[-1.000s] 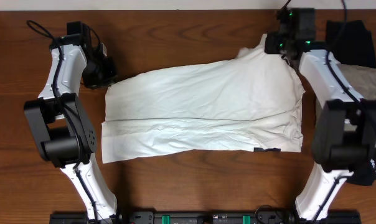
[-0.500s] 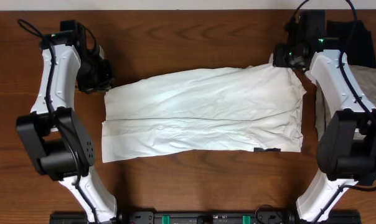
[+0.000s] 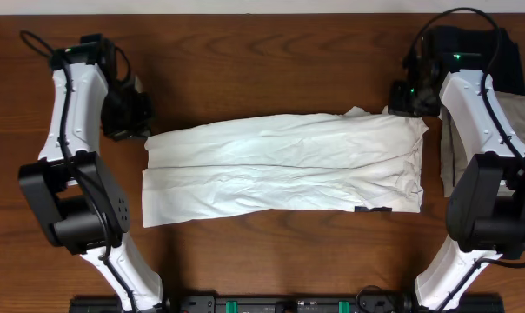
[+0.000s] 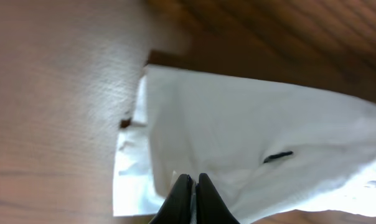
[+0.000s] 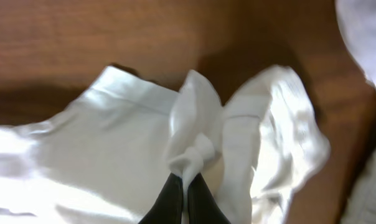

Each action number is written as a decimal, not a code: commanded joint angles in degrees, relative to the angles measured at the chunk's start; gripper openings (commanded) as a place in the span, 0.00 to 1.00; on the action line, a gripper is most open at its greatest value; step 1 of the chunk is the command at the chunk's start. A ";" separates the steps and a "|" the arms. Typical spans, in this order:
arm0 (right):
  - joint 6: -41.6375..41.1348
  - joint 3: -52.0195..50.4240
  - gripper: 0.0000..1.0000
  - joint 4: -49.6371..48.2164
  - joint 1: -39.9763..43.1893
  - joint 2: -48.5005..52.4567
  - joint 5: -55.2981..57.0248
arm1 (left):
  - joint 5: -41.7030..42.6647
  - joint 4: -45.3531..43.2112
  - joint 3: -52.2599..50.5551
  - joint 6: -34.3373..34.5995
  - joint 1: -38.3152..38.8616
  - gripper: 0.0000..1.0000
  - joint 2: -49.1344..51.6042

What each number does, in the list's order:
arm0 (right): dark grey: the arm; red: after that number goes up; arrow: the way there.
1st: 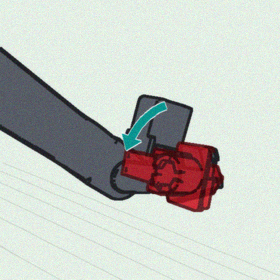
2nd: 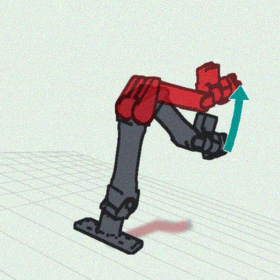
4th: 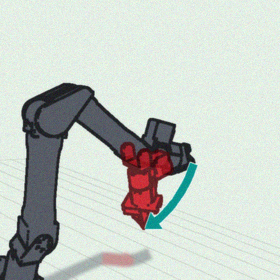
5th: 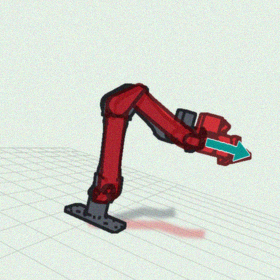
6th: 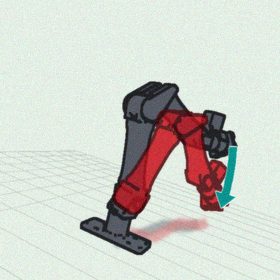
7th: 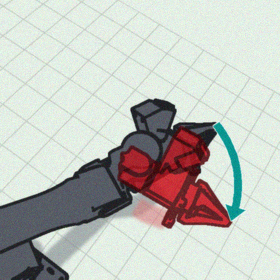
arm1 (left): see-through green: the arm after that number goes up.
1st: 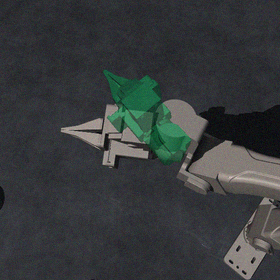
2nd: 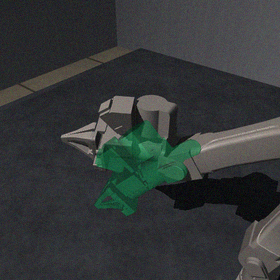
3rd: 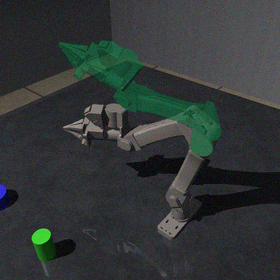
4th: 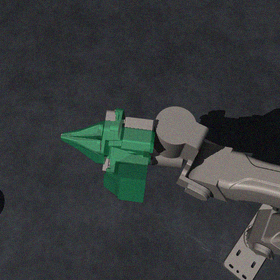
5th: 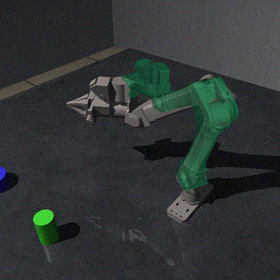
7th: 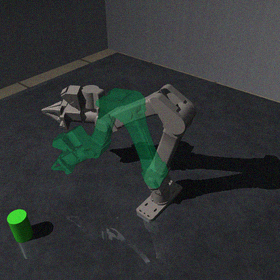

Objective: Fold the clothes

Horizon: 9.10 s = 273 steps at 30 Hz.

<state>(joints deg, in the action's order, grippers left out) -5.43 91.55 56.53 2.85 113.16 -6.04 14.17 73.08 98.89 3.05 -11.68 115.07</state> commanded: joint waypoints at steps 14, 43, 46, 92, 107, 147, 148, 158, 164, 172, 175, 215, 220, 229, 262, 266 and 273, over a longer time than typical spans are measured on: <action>0.42 0.81 0.01 8.07 1.27 -2.27 4.33 | 0.15 6.69 -0.52 -0.74 -3.52 0.06 -0.31; 0.37 -6.62 0.01 16.61 1.27 -2.27 5.64 | -2.01 5.49 -9.11 -1.11 -3.52 0.06 -0.31; 0.37 -8.24 0.01 17.66 1.27 -2.27 5.64 | -2.05 5.46 -9.11 -1.11 -3.52 0.06 -0.31; 0.35 -11.80 0.13 21.27 1.27 -2.27 7.54 | -0.63 4.79 -8.98 -1.07 -3.45 0.22 -0.70; 0.35 -11.80 0.03 21.11 0.96 -2.27 3.98 | 4.63 -1.42 -8.94 -1.60 5.44 0.21 -14.80; -1.36 -16.63 0.15 18.25 0.07 -12.83 5.18 | 4.22 -1.62 -14.69 -2.45 10.05 0.21 -13.86; -1.36 -16.11 0.15 17.51 0.09 -14.99 5.18 | 4.22 -1.62 -14.69 -2.45 10.05 0.21 -13.86; -1.38 -15.80 0.62 13.94 0.09 -27.96 5.18 | 4.22 -1.60 -14.69 -2.64 10.05 0.21 -13.86; -1.38 -15.96 0.66 14.14 0.09 -27.41 5.18 | 4.24 -1.57 -14.69 -2.62 10.05 0.22 -13.86; -1.33 -15.96 0.65 14.73 0.09 -27.34 5.25 | 4.24 -1.57 -14.69 -2.62 10.05 0.22 -13.86; -1.20 -15.96 0.66 15.06 0.09 -27.34 5.90 | 4.24 -1.55 -14.69 -2.62 10.08 0.22 -13.86; -2.73 -24.55 0.70 9.20 4.66 -20.63 7.10 | 4.24 -1.36 -14.69 -2.62 10.05 0.22 -13.86; -2.91 -26.29 0.66 6.95 4.63 -20.24 7.08 | 4.24 -1.38 -14.69 -2.62 10.05 0.22 -13.84; -2.89 -29.88 0.63 2.78 4.63 -20.22 3.85 | 0.28 -1.25 -14.69 -2.01 9.97 0.22 -13.86; -2.89 -30.45 0.44 1.03 4.63 -20.22 3.85 | 0.13 3.54 -29.24 -0.87 18.40 0.19 -40.76; -2.91 -30.73 0.44 0.50 4.63 -20.22 3.85 | 0.11 2.97 -30.45 -0.90 18.40 0.19 -44.89; -3.34 -33.27 0.41 -1.79 4.63 -20.22 3.63 | 0.11 2.93 -30.45 -0.90 18.40 0.20 -49.94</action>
<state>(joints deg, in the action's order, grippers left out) -8.10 59.46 55.29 7.27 92.64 -1.78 14.63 76.01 68.79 1.67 6.66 66.74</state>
